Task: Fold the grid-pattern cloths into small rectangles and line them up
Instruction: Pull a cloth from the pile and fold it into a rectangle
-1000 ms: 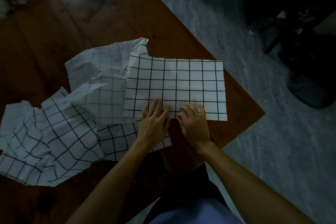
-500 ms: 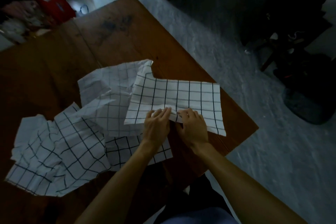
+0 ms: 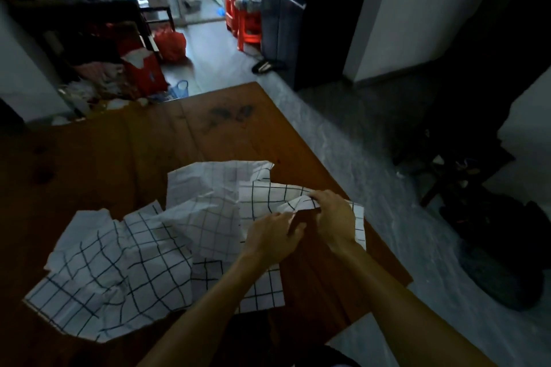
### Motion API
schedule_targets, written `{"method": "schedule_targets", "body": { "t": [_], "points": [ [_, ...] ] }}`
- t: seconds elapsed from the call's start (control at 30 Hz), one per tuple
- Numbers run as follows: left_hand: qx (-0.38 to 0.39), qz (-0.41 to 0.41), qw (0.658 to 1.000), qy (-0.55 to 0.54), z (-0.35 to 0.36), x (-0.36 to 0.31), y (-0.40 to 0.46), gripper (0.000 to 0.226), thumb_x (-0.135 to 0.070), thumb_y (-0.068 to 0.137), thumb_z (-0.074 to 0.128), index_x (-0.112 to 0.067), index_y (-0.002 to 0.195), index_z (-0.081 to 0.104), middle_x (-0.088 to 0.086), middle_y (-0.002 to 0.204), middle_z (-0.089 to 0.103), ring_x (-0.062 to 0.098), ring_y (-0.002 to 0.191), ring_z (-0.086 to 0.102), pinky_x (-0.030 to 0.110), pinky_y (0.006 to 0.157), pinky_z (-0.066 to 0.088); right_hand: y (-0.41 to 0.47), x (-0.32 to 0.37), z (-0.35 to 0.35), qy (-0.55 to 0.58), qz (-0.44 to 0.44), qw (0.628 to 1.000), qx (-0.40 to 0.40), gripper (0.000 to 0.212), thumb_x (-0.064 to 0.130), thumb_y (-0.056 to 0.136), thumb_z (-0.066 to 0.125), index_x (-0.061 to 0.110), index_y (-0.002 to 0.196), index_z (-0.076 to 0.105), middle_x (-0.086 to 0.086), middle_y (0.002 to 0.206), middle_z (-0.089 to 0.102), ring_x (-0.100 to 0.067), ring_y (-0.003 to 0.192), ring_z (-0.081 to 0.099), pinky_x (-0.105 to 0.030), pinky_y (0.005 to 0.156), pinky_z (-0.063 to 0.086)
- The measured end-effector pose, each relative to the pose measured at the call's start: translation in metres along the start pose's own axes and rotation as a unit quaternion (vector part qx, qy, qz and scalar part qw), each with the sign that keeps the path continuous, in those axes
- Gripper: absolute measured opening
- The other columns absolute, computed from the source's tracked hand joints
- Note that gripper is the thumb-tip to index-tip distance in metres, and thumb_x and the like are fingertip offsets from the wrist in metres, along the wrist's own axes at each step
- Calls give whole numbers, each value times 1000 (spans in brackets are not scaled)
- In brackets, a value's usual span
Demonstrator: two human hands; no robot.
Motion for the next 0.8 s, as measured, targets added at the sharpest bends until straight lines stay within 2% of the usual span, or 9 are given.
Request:
{"method": "schedule_targets", "body": {
  "t": [0.1,0.2,0.3,0.4,0.47,0.53,0.6,0.67,0.8],
  "points": [
    [13,-54,995,-78,-11,2,2,43,-49,98,33,-20,81,60,-8,64,54,5,52,50,21,53,43,16,10,-16,6,-28,1000,1,34,2,83,63,21,110,68,0,107,70,-16,100,62,-38,94,50],
    [-55,-112,981,-151,-33,16,6,38,-35,101,37,-18,71,52,-2,61,49,9,52,43,22,53,38,29,20,-21,15,-66,997,45,30,5,83,67,21,108,70,-1,109,69,-18,103,61,-40,95,49],
    [-126,-128,976,-120,-59,24,12,18,-26,98,44,-18,96,59,-4,84,58,8,69,53,21,62,44,39,22,-22,44,-93,992,74,40,-3,80,67,25,108,70,2,114,67,-16,109,58,-37,97,49],
    [-187,-179,962,-89,-79,34,20,31,-24,94,52,-19,125,54,0,113,57,16,98,56,30,81,50,47,22,-24,109,-115,983,97,45,-10,78,61,22,107,70,0,116,65,-15,110,58,-30,96,48],
    [-193,-222,954,-61,-82,41,24,36,-28,94,52,-18,129,51,6,123,56,21,109,54,39,91,49,51,20,-30,151,-130,975,99,37,-3,84,61,27,104,71,7,111,65,-9,103,59,-31,91,52],
    [-171,-275,944,-70,-74,53,27,39,-34,95,50,-19,132,49,6,126,56,21,109,55,41,92,48,54,15,-34,173,-149,968,106,31,6,88,62,32,102,69,13,106,64,-4,99,59,-33,87,55],
    [-149,-319,930,-101,-63,62,25,37,-37,96,48,-19,128,52,5,113,62,14,90,60,32,75,52,56,10,-38,179,-166,963,111,32,6,88,63,34,102,68,15,104,65,-5,98,60,-35,86,56],
    [-139,-336,925,-110,-57,62,25,28,-36,98,46,-17,113,60,1,86,64,10,66,59,24,56,48,60,7,-44,190,-181,959,111,33,4,89,62,34,103,69,13,104,65,-6,99,60,-34,86,56],
    [-198,-328,915,-128,-68,50,25,24,-29,98,47,-17,85,63,-3,68,58,9,59,54,21,52,41,60,0,-55,206,-205,949,122,21,12,88,65,26,103,70,10,103,66,-4,96,60,-23,85,53]
  ]
}}
Point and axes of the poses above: each hand's wrist, its own y-axis towards the middle knuckle, its own z-axis out of the palm, x = y × z, the point moved 8 cm from there along y, towards the middle knuckle
